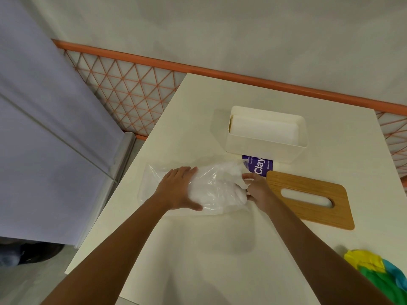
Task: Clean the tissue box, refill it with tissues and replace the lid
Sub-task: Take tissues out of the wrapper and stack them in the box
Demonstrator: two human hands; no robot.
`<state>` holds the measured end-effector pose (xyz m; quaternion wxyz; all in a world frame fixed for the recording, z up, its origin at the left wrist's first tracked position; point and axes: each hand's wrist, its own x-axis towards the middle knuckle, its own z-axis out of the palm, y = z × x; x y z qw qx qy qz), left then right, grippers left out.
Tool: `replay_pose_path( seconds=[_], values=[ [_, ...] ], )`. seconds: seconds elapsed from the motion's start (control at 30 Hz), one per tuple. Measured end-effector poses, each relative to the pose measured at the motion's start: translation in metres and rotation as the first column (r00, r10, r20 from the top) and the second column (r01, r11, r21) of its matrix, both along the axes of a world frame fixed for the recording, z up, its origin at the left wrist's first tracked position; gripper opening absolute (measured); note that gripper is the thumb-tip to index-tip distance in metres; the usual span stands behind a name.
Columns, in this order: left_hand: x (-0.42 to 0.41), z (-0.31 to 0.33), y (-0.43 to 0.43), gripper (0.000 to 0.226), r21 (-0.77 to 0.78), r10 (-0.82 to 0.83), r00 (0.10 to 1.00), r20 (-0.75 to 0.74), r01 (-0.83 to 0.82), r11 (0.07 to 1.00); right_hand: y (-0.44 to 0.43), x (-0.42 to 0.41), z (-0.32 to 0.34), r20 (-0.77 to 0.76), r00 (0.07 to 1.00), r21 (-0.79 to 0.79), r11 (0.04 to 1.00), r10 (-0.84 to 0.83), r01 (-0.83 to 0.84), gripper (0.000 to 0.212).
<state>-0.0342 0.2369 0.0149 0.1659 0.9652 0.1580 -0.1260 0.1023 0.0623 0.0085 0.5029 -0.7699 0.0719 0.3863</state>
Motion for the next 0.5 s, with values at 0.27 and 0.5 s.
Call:
replay_pose_path(
  seconds=[0.27, 0.5],
  values=[
    [0.0014, 0.0004, 0.0009, 0.11, -0.013, 0.009, 1.0, 0.011, -0.009, 1.0, 0.0056, 0.0032, 0.0039, -0.074, 0.997, -0.022, 0.999, 0.025, -0.027, 0.041],
    [0.0016, -0.0025, 0.0032, 0.111, -0.008, 0.006, 1.0, 0.007, -0.006, 1.0, 0.0102, -0.0008, 0.0078, -0.052, 0.977, 0.145, 0.969, 0.209, -0.199, 0.036]
  ],
)
